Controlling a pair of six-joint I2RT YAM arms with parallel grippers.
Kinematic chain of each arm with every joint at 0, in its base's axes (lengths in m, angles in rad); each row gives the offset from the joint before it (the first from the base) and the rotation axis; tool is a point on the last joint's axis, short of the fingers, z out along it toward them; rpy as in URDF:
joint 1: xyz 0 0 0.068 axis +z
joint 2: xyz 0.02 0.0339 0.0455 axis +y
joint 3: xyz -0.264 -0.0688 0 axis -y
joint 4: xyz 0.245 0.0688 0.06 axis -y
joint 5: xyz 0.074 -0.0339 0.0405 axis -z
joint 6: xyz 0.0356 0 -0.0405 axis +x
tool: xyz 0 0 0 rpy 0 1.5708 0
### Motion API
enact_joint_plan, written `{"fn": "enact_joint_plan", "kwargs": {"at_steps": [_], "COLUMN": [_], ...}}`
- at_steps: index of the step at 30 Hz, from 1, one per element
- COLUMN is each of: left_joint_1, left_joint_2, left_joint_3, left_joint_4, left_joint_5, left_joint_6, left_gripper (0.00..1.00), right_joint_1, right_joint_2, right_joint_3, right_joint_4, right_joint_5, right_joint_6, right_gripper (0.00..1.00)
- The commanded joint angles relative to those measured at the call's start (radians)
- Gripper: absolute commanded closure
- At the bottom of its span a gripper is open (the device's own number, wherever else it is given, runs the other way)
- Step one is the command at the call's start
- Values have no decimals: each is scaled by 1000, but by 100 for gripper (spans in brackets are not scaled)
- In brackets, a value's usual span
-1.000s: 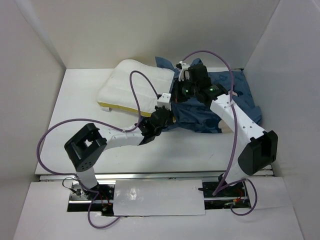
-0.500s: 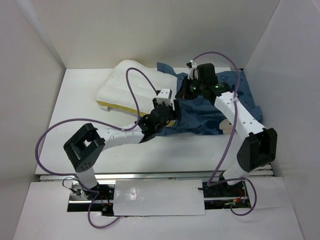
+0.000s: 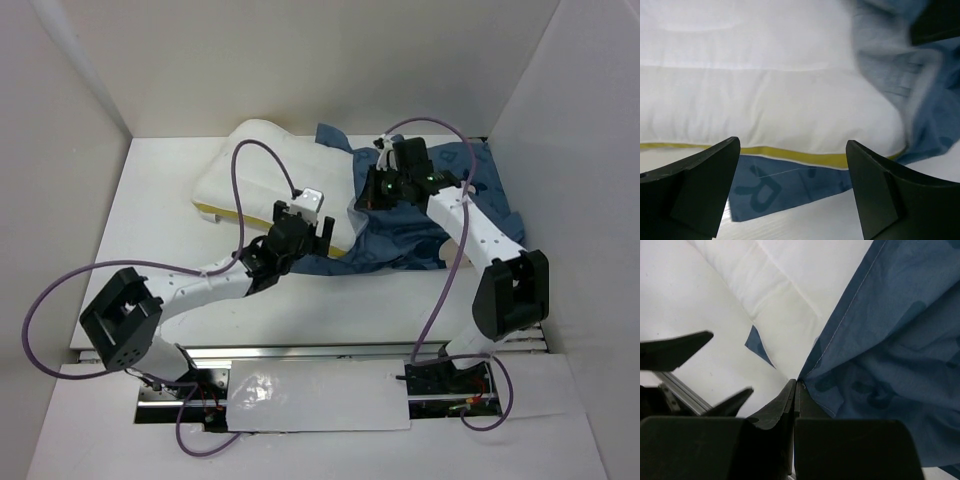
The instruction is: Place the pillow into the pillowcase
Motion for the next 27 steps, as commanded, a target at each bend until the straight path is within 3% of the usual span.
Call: {"fn": "enact_joint_plan", "kwargs": {"at_steps": [1,3,7,8,12,14,15,16,17,20,24,27], "left_joint_1": [100,136,220,257,295,295,295,295,295,305,314,311], "left_joint_2": [24,68,192,229,422,499,516,528,538,487,314,174], "left_joint_3": [72,118,173,234,400,435,457,466,475,420,328,281], "left_joint_4": [-109,-119,-33,-52,-148,-160,-160,-175,-189,-134,-152,-139], "left_joint_5": [-52,-29,150,259,428,468,485,494,503,446,280,235], "left_joint_6": [27,18,70,70,52,52,41,26,1,-59,-372,-486], "left_gripper": [0,0,0,0,0,19,43,75,100,100,100,100], "right_joint_1": [6,6,26,26,37,46,46,46,46,57,57,69], "right_joint_2": [-96,-96,-87,-75,-51,-40,-28,-14,-14,19,89,111], "right_joint_3": [-4,-4,16,16,37,50,60,72,82,108,186,228], "right_joint_4": [30,30,30,30,20,30,30,30,30,30,31,10], "right_joint_5": [-15,-15,-25,-34,-35,-35,-35,-25,-25,-25,-13,-22], "right_joint_6": [-11,-11,-24,-24,-33,-33,-33,-33,-43,-53,-62,-62], "right_gripper": [100,100,100,100,100,100,100,100,100,100,100,100]}}
